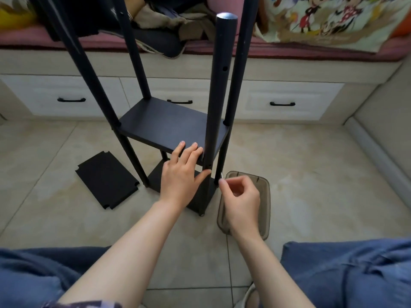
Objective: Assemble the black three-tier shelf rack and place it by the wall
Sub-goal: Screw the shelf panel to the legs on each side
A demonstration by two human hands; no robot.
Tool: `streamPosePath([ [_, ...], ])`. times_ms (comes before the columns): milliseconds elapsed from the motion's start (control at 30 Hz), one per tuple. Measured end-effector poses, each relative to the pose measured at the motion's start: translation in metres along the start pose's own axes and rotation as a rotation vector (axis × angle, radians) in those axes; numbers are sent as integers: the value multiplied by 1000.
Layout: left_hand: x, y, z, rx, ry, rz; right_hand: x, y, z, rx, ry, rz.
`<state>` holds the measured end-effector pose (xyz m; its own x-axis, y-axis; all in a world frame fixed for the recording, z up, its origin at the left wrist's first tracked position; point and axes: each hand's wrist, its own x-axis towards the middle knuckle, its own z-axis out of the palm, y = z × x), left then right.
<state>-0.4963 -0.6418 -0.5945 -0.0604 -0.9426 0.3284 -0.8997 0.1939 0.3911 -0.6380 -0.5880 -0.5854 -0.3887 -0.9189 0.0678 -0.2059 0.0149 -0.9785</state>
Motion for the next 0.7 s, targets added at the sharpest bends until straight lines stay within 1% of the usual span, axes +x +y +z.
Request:
streamPosePath([
  [67, 0, 0, 0, -12, -1, -9, -3, -15, 0, 56, -51, -30],
  [133, 0, 0, 0, -13, -10, -10, -3, -20, 1, 61, -78, -22],
  [333, 0, -3, -1, -5, -20, 14, -1, -15, 4, 40, -95, 3],
  [533, -1, -4, -2, -78, -34, 29, 2, -14, 9, 24, -119, -9],
  [600, -4, -5, -3, -163, 29, 33, 3, -14, 10, 29, -116, -3],
  [667, -11, -4, -1, -278, 175, 0, 3, -13, 11, 36, -112, 9],
  [700, -15, -3, 0, -324, 254, -47, 3, -13, 11, 35, -112, 15],
])
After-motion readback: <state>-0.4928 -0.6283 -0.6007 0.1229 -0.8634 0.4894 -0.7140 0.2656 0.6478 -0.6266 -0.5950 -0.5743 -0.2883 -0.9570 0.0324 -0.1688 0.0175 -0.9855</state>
